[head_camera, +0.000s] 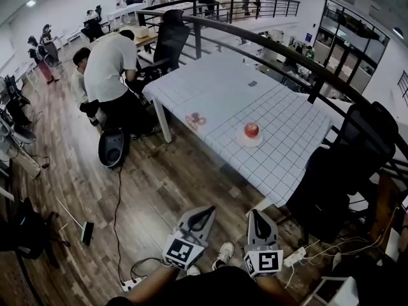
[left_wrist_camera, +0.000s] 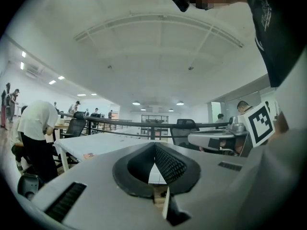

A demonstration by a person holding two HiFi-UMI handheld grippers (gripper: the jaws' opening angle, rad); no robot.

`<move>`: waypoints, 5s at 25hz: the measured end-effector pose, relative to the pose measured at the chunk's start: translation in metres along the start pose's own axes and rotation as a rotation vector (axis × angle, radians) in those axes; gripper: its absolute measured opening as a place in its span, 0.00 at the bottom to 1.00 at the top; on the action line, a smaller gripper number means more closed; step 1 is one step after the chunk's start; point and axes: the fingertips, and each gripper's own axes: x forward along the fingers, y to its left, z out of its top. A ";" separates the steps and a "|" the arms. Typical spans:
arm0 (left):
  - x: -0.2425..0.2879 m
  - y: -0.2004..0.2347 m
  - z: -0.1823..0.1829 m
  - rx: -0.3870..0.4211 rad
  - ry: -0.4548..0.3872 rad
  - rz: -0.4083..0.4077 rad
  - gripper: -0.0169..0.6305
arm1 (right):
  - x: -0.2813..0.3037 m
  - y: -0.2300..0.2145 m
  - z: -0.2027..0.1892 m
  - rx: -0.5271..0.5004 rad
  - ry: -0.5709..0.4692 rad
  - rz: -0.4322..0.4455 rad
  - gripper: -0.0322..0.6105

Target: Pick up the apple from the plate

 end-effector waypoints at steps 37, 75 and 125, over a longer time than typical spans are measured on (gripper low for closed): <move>0.177 0.108 0.009 -0.015 0.013 0.115 0.06 | 0.155 -0.138 -0.006 -0.018 -0.071 0.025 0.09; 0.327 0.245 0.008 -0.018 0.046 -0.262 0.06 | 0.361 -0.144 -0.025 -0.045 0.029 -0.158 0.09; 0.423 0.235 -0.034 -0.048 0.178 -0.132 0.06 | 0.397 -0.233 -0.146 0.060 0.349 -0.016 0.44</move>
